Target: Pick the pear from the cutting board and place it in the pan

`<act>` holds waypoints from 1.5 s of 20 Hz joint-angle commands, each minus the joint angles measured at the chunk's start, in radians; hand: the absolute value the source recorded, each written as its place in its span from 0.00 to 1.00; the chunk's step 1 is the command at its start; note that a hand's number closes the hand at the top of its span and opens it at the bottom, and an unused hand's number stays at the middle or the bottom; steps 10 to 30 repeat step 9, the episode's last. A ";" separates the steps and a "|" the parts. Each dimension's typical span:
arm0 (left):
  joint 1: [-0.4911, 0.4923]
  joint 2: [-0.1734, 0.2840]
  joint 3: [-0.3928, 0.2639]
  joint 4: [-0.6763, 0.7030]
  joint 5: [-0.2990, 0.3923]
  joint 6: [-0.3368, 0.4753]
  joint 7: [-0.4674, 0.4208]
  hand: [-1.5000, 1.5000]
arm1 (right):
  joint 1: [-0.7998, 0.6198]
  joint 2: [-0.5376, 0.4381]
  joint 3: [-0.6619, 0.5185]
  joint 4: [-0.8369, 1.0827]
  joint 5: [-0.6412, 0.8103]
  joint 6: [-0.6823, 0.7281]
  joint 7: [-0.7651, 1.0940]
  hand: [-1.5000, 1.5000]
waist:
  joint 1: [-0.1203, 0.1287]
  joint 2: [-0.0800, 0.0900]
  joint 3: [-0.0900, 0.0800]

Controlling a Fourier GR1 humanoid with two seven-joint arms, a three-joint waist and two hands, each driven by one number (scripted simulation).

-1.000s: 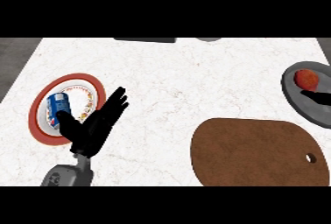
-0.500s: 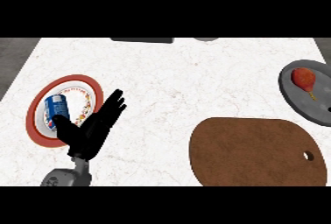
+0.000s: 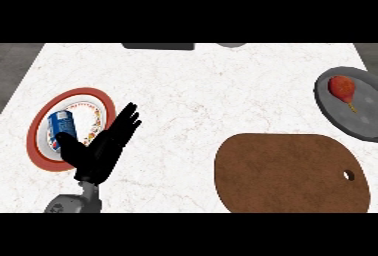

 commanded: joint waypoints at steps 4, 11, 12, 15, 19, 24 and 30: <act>-0.013 -0.004 0.003 0.010 0.004 0.000 0.012 0.50 | 0.072 -0.033 0.011 -0.025 0.003 0.158 -0.102 0.00 | -0.011 -0.002 0.001; -0.012 -0.007 0.003 -0.007 -0.005 0.014 0.015 0.50 | 0.072 -0.043 0.014 -0.047 -0.004 0.179 -0.093 0.00 | -0.003 -0.007 0.000; -0.012 -0.007 0.003 -0.007 -0.005 0.014 0.015 0.50 | 0.072 -0.043 0.014 -0.047 -0.004 0.179 -0.093 0.00 | -0.003 -0.007 0.000; -0.012 -0.007 0.003 -0.007 -0.005 0.014 0.015 0.50 | 0.072 -0.043 0.014 -0.047 -0.004 0.179 -0.093 0.00 | -0.003 -0.007 0.000; -0.012 -0.007 0.003 -0.007 -0.005 0.014 0.015 0.50 | 0.072 -0.043 0.014 -0.047 -0.004 0.179 -0.093 0.00 | -0.003 -0.007 0.000; -0.012 -0.007 0.003 -0.007 -0.005 0.014 0.015 0.50 | 0.072 -0.043 0.014 -0.047 -0.004 0.179 -0.093 0.00 | -0.003 -0.007 0.000; -0.012 -0.007 0.003 -0.007 -0.005 0.014 0.015 0.50 | 0.072 -0.043 0.014 -0.047 -0.004 0.179 -0.093 0.00 | -0.003 -0.007 0.000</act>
